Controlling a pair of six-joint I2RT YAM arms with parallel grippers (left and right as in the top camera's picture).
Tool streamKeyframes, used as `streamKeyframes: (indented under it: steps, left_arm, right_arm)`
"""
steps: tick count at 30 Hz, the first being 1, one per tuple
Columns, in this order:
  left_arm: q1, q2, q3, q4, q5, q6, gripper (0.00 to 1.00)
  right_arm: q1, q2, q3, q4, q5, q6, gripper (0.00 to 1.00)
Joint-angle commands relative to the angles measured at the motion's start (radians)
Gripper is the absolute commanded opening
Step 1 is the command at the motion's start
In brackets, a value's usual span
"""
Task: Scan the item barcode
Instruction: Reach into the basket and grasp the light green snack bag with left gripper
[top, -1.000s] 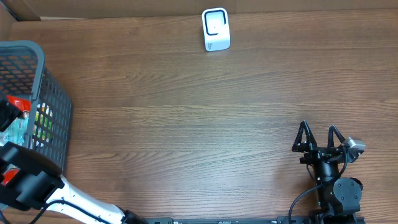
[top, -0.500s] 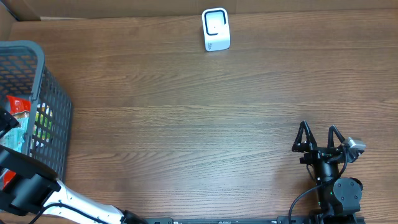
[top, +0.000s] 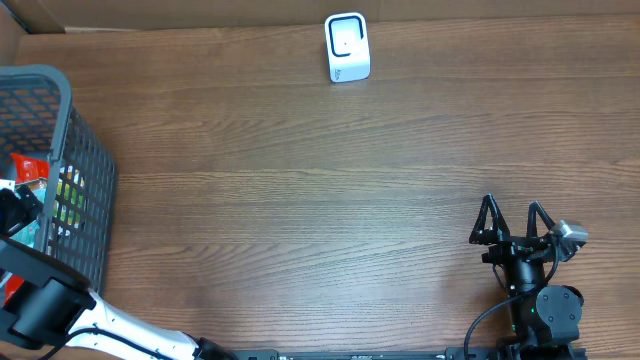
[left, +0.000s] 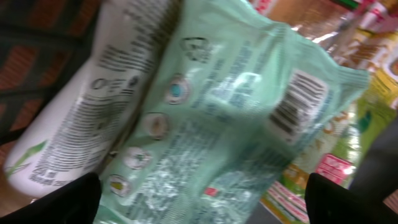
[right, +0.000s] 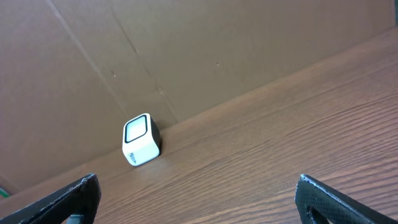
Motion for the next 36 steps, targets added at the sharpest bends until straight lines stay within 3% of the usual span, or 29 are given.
streamKeyframes:
  steps: [1, 18, 22, 32, 33, 35, 36]
  left_arm:
    - [0.019, -0.004, -0.004, 0.016, -0.018, 0.025, 0.97]
    - [-0.002, 0.051, -0.005, 0.077, 0.016, 0.026, 0.95]
    - [-0.005, 0.065, -0.006, 0.075, 0.020, 0.025, 0.89]
    - [-0.005, 0.066, -0.006, 0.073, 0.079, 0.011, 0.38]
    - [-0.005, 0.066, -0.006, 0.074, 0.090, -0.003, 0.23]
    - [-0.005, 0.066, -0.006, 0.073, 0.095, -0.027, 0.07]
    - [-0.006, 0.066, -0.005, 0.070, 0.095, -0.040, 0.04]
  right_arm:
    - [-0.002, -0.009, -0.011, 0.005, 0.006, 0.002, 1.00]
    - [-0.002, -0.009, -0.011, 0.005, 0.006, 0.002, 1.00]
    - [-0.002, -0.009, -0.011, 0.005, 0.006, 0.002, 1.00]
    - [-0.002, -0.009, -0.011, 0.005, 0.006, 0.002, 1.00]
    - [-0.002, -0.009, -0.011, 0.005, 0.006, 0.002, 1.00]
    - [-0.002, -0.009, -0.011, 0.005, 0.006, 0.002, 1.00]
    - [-0.002, -0.009, -0.011, 0.005, 0.006, 0.002, 1.00]
